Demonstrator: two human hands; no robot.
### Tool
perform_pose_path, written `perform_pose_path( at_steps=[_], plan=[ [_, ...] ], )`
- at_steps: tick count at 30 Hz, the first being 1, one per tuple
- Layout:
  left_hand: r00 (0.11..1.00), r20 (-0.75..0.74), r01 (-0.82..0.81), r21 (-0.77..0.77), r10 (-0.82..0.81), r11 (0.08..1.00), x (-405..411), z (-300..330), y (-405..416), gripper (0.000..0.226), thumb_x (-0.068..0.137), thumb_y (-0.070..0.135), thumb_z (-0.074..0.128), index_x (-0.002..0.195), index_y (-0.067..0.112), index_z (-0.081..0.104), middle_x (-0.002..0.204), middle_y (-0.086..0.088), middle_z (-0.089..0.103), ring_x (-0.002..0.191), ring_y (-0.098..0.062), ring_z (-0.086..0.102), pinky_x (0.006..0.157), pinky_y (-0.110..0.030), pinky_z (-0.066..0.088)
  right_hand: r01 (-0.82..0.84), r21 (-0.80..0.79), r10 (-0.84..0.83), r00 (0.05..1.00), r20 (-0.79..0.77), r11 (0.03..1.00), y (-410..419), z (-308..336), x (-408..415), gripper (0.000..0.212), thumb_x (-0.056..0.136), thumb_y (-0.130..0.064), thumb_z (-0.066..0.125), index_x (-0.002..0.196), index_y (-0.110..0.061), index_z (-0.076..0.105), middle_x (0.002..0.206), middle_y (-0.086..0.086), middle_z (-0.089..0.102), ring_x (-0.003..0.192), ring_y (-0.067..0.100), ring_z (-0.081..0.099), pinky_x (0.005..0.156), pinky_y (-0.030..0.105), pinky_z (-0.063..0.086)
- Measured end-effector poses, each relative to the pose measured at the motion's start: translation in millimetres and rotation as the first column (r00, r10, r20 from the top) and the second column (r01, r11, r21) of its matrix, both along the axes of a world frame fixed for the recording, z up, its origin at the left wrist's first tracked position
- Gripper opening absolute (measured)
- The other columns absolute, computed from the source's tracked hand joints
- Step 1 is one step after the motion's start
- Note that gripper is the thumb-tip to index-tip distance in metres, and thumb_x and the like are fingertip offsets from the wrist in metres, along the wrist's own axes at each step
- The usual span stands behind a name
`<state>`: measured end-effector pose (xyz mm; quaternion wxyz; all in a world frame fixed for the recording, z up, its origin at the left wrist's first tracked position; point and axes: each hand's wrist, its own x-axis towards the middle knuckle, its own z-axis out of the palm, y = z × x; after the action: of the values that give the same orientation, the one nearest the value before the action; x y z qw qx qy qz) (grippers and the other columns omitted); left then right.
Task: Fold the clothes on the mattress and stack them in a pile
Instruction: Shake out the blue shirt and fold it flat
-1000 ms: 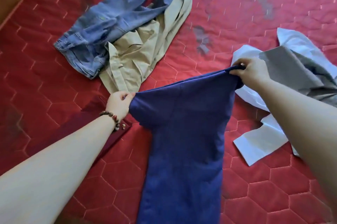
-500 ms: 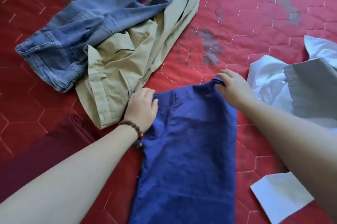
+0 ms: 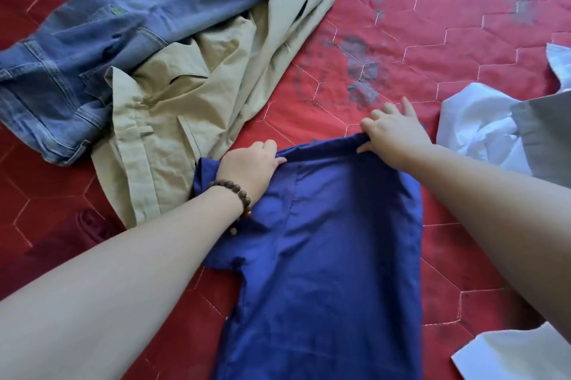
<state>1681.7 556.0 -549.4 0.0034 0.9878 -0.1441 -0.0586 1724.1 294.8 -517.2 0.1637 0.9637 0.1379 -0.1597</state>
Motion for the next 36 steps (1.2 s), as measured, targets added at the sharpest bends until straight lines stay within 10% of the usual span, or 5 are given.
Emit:
perform_pose_path(
  at_steps=[10,13,26,32,36],
  plan=[
    [0.981,0.019,0.194,-0.105,-0.193,0.975,-74,1,-89,0.055,0.093,0.025,0.038,0.144,0.002,0.038,0.152,-0.019,0.033,0.142,-0.027,0.03,0.118,-0.037,0.018,-0.118,0.401,-0.065,0.908,0.414,0.909,43,-32,-86,0.031,0.083,-0.009,0.065,0.113,0.002,0.064,0.125,0.021,0.059,0.124,0.037,0.052,0.11,0.065,0.024],
    [0.977,-0.145,0.153,-0.046,-0.158,0.987,-82,-17,-88,0.068,0.1,0.04,0.022,0.151,0.002,-0.002,0.16,-0.015,-0.008,0.147,-0.028,-0.01,0.118,-0.044,-0.012,0.007,0.484,-0.145,0.957,0.249,0.875,33,-47,-100,0.046,0.095,-0.024,0.051,0.136,-0.004,0.052,0.144,0.016,0.047,0.137,0.032,0.04,0.114,0.058,0.022],
    [0.99,-0.083,0.114,-0.043,-0.117,0.993,-85,-24,-85,0.078,0.089,0.058,0.02,0.154,0.015,0.012,0.16,-0.016,0.005,0.147,-0.037,-0.001,0.116,-0.06,0.004,0.263,0.354,-0.336,0.927,0.164,0.898,-19,-58,-83,0.067,0.097,-0.051,0.016,0.153,-0.02,-0.005,0.162,-0.004,-0.005,0.147,0.009,-0.008,0.121,0.044,-0.001],
    [0.985,-0.126,0.12,0.037,-0.114,0.992,-80,-17,-85,0.079,0.091,0.06,0.016,0.154,0.016,-0.005,0.159,-0.014,-0.014,0.145,-0.033,-0.018,0.114,-0.058,-0.009,0.341,0.275,-0.355,0.935,0.003,0.899,-17,-41,-72,0.062,0.099,-0.051,0.015,0.154,-0.028,-0.005,0.161,-0.007,-0.013,0.148,0.013,-0.013,0.118,0.05,-0.008],
    [0.994,-0.059,0.092,0.02,-0.091,0.996,-104,-1,-87,0.07,0.092,0.039,0.027,0.151,0.004,0.014,0.159,-0.02,0.008,0.148,-0.034,0.001,0.118,-0.055,-0.002,0.213,0.455,-0.364,0.89,0.275,0.865,13,-24,-123,0.055,0.097,-0.028,0.039,0.148,-0.006,0.033,0.158,0.012,0.021,0.147,0.027,0.018,0.117,0.056,0.008]
  ],
)
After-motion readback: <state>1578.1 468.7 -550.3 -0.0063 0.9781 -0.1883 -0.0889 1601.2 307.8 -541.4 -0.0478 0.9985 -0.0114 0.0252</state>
